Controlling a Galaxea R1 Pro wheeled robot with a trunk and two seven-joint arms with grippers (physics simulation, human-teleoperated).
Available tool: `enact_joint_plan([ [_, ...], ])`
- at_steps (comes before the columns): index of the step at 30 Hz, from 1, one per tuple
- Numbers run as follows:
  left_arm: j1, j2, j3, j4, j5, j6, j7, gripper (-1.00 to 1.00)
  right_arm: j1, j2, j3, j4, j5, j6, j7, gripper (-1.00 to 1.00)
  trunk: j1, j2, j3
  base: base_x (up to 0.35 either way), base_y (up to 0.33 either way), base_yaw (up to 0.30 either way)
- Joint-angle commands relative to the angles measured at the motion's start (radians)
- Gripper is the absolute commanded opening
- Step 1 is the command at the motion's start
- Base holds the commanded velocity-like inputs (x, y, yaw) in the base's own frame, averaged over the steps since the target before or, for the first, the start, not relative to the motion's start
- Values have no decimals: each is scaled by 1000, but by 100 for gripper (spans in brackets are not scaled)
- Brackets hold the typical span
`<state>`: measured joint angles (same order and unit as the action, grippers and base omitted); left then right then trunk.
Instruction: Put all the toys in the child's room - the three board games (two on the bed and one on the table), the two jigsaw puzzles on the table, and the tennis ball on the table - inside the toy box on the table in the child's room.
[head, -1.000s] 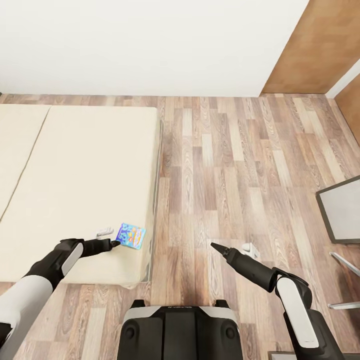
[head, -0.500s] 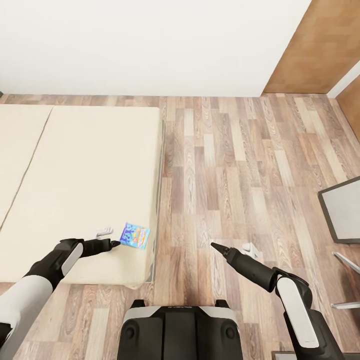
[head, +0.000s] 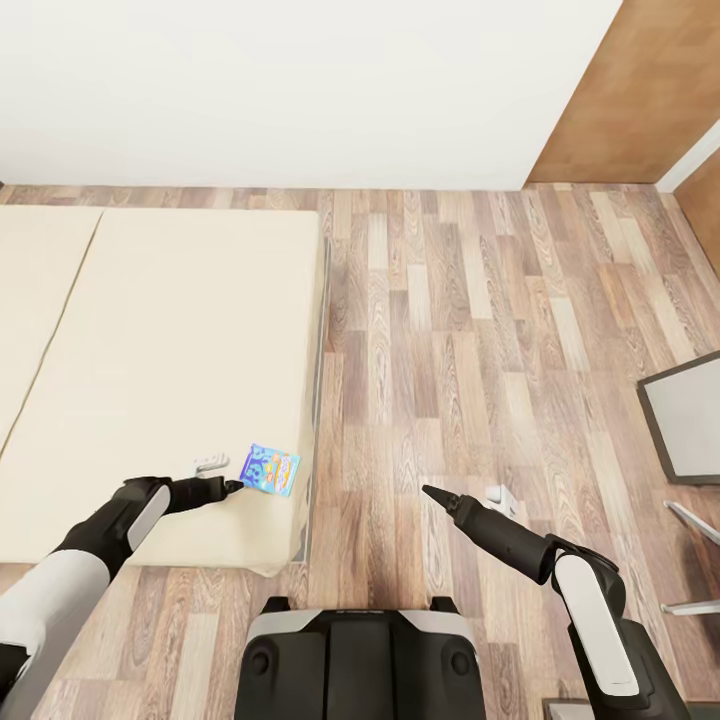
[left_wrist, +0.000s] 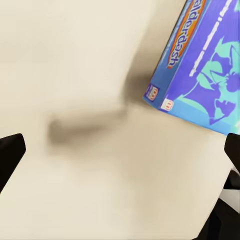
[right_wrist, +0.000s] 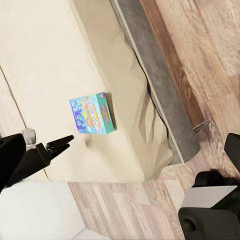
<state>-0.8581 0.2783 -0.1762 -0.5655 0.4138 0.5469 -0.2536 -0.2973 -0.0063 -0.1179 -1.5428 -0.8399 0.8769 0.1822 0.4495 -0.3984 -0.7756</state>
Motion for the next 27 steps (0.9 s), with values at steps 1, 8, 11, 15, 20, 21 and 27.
enact_joint_plan([
  [1, -1, 0, -5, -1, 3, 4, 1, 100, 0, 0, -2, 0, 7, 5, 8, 100, 1, -2, -2, 0, 0, 0],
  [8, -26, -13, -5, -3, 3, 6, 6, 100, 0, 2, 0, 0, 7, 4, 8, 100, 1, -2, -8, 0, 0, 0],
  [11, -46, -25, -5, -3, 3, 10, 4, 100, 0, 2, 1, 0, 7, 4, 8, 100, 1, -2, -11, 0, 0, 0],
  [15, -73, -32, -5, -3, 4, 16, -5, 100, -1, 2, 0, -1, 7, 4, 8, 100, 1, -2, -15, 0, 0, 0],
  [20, -97, -31, -5, -2, 6, 40, -11, 100, 0, 2, 0, -1, 7, 4, 8, 100, 1, -2, -20, 0, 0, 0],
  [21, -105, -30, -5, -2, 6, 45, -13, 100, 0, 2, 0, -1, 7, 4, 8, 100, 1, -2, -21, 0, 0, 0],
  [27, -123, -34, -5, -2, 7, 52, -14, 100, 0, 2, 1, 0, 7, 4, 8, 100, 1, -2, -25, 0, 0, 0],
])
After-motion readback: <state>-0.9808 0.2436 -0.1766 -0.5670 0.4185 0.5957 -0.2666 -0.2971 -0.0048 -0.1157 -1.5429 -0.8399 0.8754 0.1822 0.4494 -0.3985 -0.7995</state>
